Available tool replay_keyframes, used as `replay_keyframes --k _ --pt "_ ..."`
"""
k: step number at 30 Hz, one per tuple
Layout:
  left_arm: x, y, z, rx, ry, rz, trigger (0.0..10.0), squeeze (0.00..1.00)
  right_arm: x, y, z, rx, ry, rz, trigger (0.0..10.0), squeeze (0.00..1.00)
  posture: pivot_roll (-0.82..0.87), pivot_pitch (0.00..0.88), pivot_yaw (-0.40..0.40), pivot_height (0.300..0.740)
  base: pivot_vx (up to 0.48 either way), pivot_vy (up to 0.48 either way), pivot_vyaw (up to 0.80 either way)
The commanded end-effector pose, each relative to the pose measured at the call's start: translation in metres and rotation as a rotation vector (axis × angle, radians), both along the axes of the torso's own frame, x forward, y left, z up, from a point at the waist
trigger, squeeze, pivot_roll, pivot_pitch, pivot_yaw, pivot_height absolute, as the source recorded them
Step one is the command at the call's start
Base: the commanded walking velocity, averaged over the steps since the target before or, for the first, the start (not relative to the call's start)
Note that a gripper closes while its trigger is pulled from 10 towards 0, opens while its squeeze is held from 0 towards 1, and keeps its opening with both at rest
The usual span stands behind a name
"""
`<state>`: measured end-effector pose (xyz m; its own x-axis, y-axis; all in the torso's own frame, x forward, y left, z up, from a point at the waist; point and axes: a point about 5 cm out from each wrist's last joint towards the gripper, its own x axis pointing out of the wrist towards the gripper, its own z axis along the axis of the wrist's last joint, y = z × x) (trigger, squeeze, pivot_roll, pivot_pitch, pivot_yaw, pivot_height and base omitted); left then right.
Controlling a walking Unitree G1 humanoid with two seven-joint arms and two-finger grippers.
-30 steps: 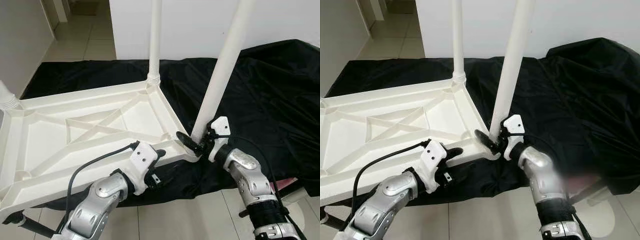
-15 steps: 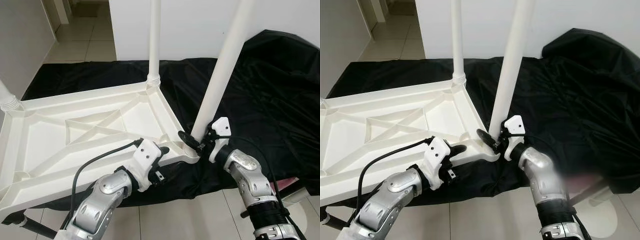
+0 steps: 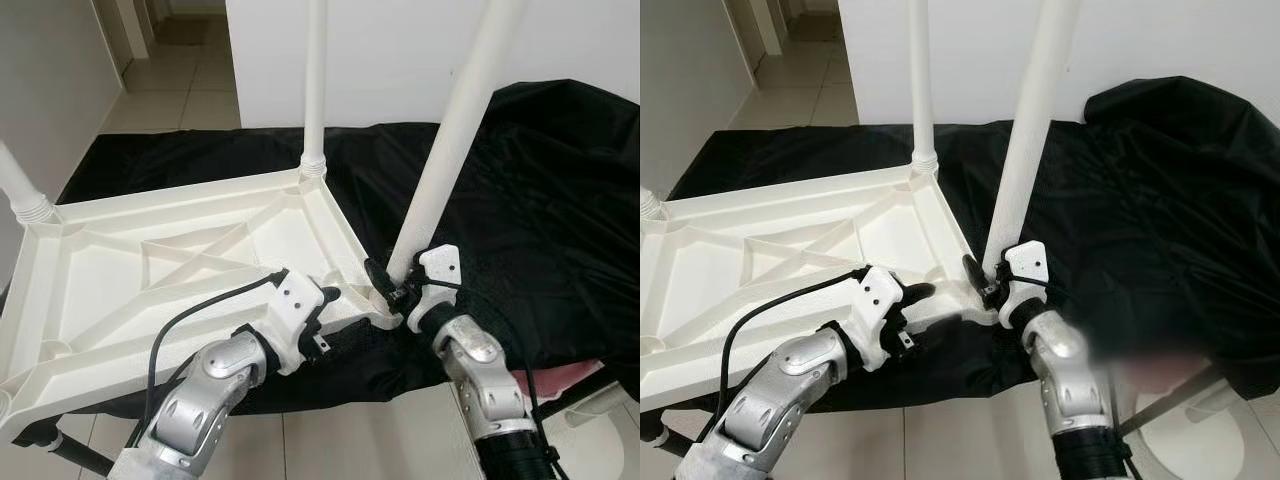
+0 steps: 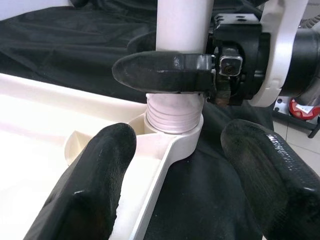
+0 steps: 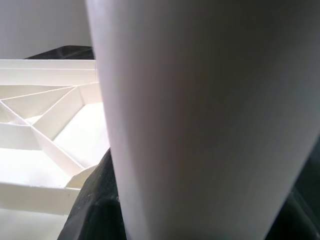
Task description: Building children table
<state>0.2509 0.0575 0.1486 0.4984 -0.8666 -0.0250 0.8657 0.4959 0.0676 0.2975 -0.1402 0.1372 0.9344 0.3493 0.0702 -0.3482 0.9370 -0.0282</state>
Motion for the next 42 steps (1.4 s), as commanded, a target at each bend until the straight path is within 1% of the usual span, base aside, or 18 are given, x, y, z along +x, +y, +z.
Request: replay_keyframes --k 1,2,4,7,10,13,16,18,21,22,32,33,35,36,37,38,40,42 --pt "0.002 0.003 -0.002 0.005 0.002 0.016 10.0 0.0 -0.004 -0.008 -0.021 -0.013 0.105 -0.085 10.0 0.0 -0.04 0.022 0.009 0.74 0.0 0.0 0.0" --pt "0.002 0.005 -0.002 0.006 0.001 0.024 10.0 0.0 -0.007 -0.009 -0.024 -0.005 0.126 -0.188 10.0 0.0 -0.03 0.019 -0.001 0.74 0.0 0.0 0.0" --pt "0.003 0.008 -0.003 0.01 -0.001 0.038 10.0 0.0 -0.011 -0.007 -0.028 -0.004 0.139 -0.331 10.0 0.0 -0.02 0.015 -0.005 0.74 0.0 0.0 0.0" --pt "0.003 0.009 -0.003 0.011 -0.002 0.045 10.0 0.0 -0.015 0.0 -0.029 0.024 0.15 -0.415 10.0 0.0 -0.01 0.012 -0.011 0.74 0.0 0.0 0.0" --pt "0.003 0.01 -0.003 0.011 -0.002 0.046 10.0 0.0 -0.016 0.004 -0.03 0.039 0.159 -0.426 10.0 0.0 -0.01 0.01 -0.011 0.74 0.0 0.0 0.0" --pt "0.004 0.01 -0.004 0.014 -0.004 0.049 10.0 0.0 -0.018 0.015 -0.024 0.027 0.126 -0.443 10.0 0.0 -0.01 0.007 -0.011 0.74 0.0 0.0 0.0" --pt "0.004 0.01 -0.004 0.02 -0.006 0.05 10.0 0.0 -0.018 0.015 -0.023 0.017 0.123 -0.448 10.0 0.0 0.0 0.008 -0.012 0.74 0.0 0.0 0.0" --pt "0.003 0.012 -0.004 0.019 -0.008 0.05 10.0 0.0 -0.017 0.012 -0.022 0.002 0.118 -0.464 10.0 0.0 0.0 0.01 -0.012 0.74 0.0 0.0 0.0" --pt "0.003 0.014 -0.005 0.025 -0.007 0.053 10.0 0.0 -0.016 0.009 -0.022 0.015 0.12 -0.46 10.0 0.0 0.0 0.009 -0.014 0.74 0.0 0.0 0.0" --pt "0.003 0.015 -0.005 0.029 -0.006 0.055 10.0 0.0 -0.015 0.008 -0.02 0.022 0.106 -0.438 10.0 1.0 0.01 0.008 -0.015 0.74 0.0 0.0 0.0" --pt "-0.003 0.013 -0.011 0.033 -0.004 0.059 10.0 0.0 -0.014 0.001 -0.013 0.036 0.045 -0.356 10.0 1.0 0.01 0.0 -0.02 0.74 0.0 0.0 0.0" --pt "-0.004 0.012 -0.012 0.031 -0.007 0.067 10.0 0.0 -0.013 0.0 -0.011 0.04 0.025 -0.329 10.0 0.0 0.01 0.0 -0.02 0.74 0.0 0.0 0.0" --pt "-0.004 0.012 -0.012 0.03 -0.008 0.069 10.0 0.0 -0.013 -0.001 -0.01 0.041 0.02 -0.322 10.0 0.0 0.01 0.0 -0.02 0.74 0.0 0.0 0.0" --pt "-0.005 0.011 -0.013 0.03 -0.008 0.07 10.0 0.0 -0.013 -0.002 -0.01 0.046 0.015 -0.282 10.0 0.0 0.0 0.0 -0.023 0.74 0.0 0.0 0.0" --pt "-0.005 0.011 -0.013 0.03 -0.008 0.07 10.0 0.0 -0.013 -0.002 -0.01 0.046 0.015 -0.282 10.0 0.0 0.0 0.0 -0.023 0.74 0.0 0.0 0.0" --pt "-0.006 0.01 -0.014 0.033 -0.009 0.073 10.0 0.0 -0.014 -0.003 -0.009 0.043 0.008 -0.229 10.0 0.0 0.0 0.0 -0.023 0.74 0.0 0.0 0.0" --pt "-0.007 0.009 -0.015 0.038 -0.012 0.077 10.0 0.0 -0.015 -0.005 -0.008 0.036 -0.008 -0.163 10.0 0.0 0.0 0.0 -0.023 0.74 0.0 0.0 0.0" --pt "-0.007 0.009 -0.015 0.038 -0.013 0.078 10.0 0.0 -0.015 -0.006 -0.008 0.032 -0.015 -0.151 10.0 0.0 0.0 0.0 -0.023 0.74 0.0 0.0 0.0"
